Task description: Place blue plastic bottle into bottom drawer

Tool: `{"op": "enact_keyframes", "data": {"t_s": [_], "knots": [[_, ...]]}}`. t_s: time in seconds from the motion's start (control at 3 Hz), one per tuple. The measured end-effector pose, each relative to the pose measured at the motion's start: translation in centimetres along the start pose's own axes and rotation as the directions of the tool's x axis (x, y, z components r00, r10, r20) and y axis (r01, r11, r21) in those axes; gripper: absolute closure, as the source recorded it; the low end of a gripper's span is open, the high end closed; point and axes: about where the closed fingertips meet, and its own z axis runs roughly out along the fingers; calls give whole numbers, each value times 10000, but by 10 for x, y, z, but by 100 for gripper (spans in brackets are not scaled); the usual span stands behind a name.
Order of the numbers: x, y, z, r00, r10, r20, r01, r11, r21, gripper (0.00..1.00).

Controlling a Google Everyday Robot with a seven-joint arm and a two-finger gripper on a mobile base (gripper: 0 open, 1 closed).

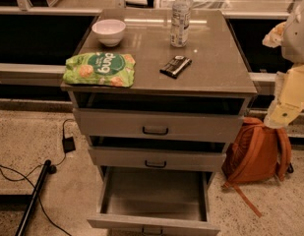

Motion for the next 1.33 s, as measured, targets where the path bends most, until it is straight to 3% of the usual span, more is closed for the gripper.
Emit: {"op": "enact_keyframes", "data": {"t_s": [0.33,0.67,1.0,1.33], "knots": [[0,-1,0,10000,46,46,-46,10000,82,0],[-1,-10,-4,9985,376,390,-401,9970,656,0],[1,-52,-6,9795,816,1841,-1098,9828,1486,0],[-29,-133,-7,9072,477,4180,-1625,9562,2434,0]]}}
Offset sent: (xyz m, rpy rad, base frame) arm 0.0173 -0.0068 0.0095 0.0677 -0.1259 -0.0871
